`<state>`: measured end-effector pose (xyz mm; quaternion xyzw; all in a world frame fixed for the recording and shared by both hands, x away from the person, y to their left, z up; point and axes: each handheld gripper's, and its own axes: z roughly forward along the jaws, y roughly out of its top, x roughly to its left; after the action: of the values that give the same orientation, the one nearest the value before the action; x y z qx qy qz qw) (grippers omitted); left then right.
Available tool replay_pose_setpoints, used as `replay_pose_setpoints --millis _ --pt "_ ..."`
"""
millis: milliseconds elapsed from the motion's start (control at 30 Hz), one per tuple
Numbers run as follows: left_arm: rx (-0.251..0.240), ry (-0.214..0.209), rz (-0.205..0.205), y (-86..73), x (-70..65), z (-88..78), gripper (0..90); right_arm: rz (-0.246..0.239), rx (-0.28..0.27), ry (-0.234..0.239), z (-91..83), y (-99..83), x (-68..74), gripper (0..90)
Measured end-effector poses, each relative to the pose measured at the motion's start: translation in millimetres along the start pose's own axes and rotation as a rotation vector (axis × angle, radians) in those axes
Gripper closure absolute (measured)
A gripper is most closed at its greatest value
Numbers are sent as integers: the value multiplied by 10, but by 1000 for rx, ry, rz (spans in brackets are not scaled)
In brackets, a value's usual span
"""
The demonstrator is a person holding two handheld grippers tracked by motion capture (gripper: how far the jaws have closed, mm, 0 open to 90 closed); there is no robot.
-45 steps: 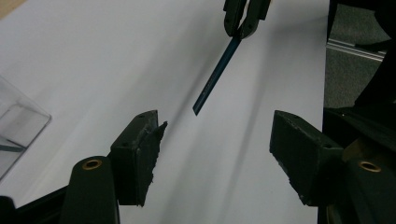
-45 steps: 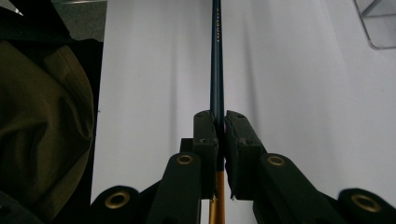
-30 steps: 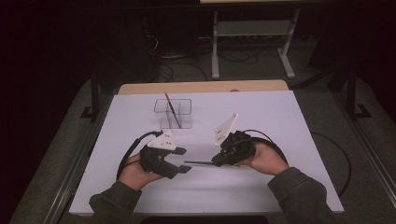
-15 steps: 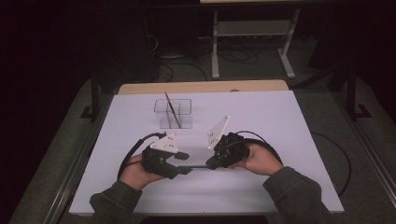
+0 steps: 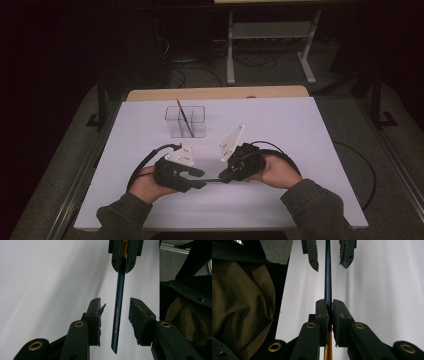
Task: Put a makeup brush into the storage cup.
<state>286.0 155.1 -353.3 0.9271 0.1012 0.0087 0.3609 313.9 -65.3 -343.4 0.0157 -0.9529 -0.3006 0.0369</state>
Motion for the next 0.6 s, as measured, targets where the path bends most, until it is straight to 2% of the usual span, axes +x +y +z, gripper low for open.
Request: replay_pose_setpoints --millis 600 --pt "36 -28 5 7 16 52 695 -7 14 11 33 23 20 826"
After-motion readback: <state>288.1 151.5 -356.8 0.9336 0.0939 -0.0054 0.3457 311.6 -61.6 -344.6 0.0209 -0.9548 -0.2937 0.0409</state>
